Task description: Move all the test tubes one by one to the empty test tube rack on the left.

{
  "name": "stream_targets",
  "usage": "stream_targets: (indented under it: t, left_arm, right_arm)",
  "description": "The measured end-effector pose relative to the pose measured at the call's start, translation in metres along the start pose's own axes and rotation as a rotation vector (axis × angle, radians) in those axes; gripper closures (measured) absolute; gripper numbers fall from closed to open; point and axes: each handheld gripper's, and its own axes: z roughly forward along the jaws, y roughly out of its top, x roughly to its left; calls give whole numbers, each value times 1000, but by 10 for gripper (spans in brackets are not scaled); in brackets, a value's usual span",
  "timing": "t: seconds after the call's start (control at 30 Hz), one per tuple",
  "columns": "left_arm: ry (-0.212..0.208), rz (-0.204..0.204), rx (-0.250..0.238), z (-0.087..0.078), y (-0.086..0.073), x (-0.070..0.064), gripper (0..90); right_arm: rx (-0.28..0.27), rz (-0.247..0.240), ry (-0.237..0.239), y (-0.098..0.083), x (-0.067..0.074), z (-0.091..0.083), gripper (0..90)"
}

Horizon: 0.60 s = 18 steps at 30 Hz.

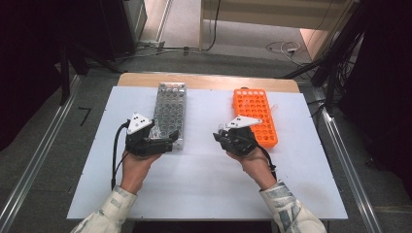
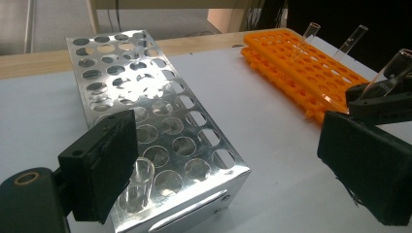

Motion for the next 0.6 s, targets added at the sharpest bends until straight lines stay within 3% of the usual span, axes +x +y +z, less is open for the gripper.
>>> stream_targets:
  t: [0.37,0.6]
  left_arm:
    - [-34,29,5,2,-1,-13,89]
    - [-66,57,12,6,-3,-29,111]
  right_arm:
    - [19,-35,25,-4,14,12,733]
    - [23,-62,46,-4,27,18,733]
